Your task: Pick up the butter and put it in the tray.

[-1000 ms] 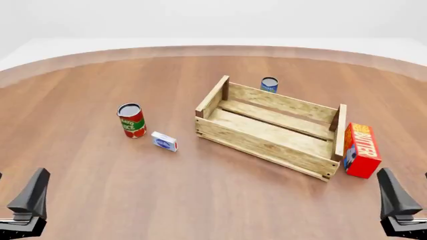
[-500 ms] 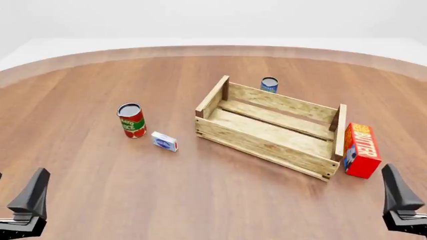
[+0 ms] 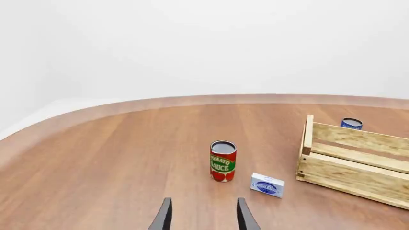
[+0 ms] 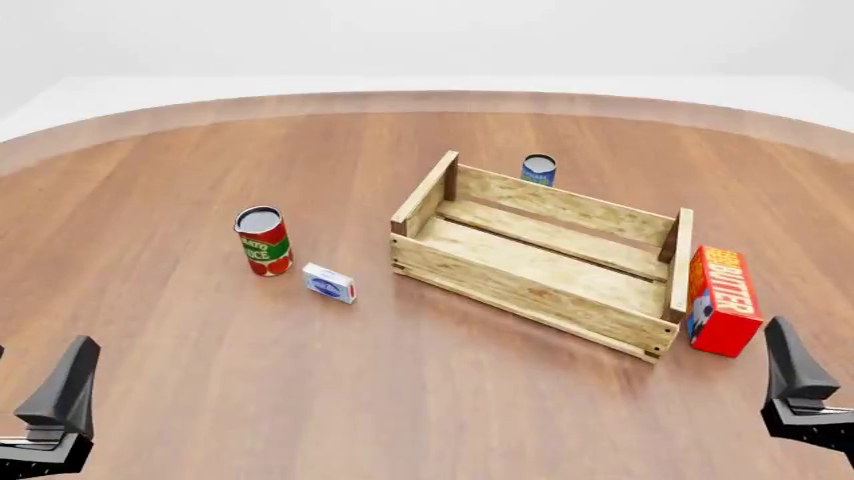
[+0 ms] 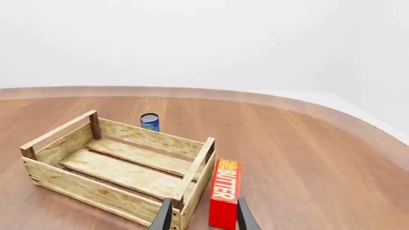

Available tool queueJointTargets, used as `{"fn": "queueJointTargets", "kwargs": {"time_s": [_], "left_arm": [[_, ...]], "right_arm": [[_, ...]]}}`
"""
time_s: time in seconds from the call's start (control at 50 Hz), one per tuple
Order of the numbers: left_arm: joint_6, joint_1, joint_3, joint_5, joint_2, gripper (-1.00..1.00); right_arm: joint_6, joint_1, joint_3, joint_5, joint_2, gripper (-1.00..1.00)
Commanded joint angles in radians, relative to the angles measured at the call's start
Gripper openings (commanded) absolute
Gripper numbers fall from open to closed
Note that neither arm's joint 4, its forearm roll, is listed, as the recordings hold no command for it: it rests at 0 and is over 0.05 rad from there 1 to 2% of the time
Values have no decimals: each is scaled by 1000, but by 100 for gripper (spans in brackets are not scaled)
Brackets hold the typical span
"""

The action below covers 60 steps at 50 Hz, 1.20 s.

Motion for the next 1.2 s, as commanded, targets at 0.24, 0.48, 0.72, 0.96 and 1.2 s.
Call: {"fn": "queueJointTargets", "kwargs": {"time_s": [0.24,0.48,0.72,0.96,1.2], "left_arm": [[0,0,0,0,0,100],[0,0,0,0,0,100],[0,0,0,0,0,100],[0,0,0,0,0,100],[0,0,0,0,0,100]], "right_arm": [[-9,-60,1,-214,246,100],[-6,-74,1,-390,440,100],[-3,-83,1,-550,633,100],[10,-90,1,-694,802,100],[7,-98,1,-779,900,100]]}}
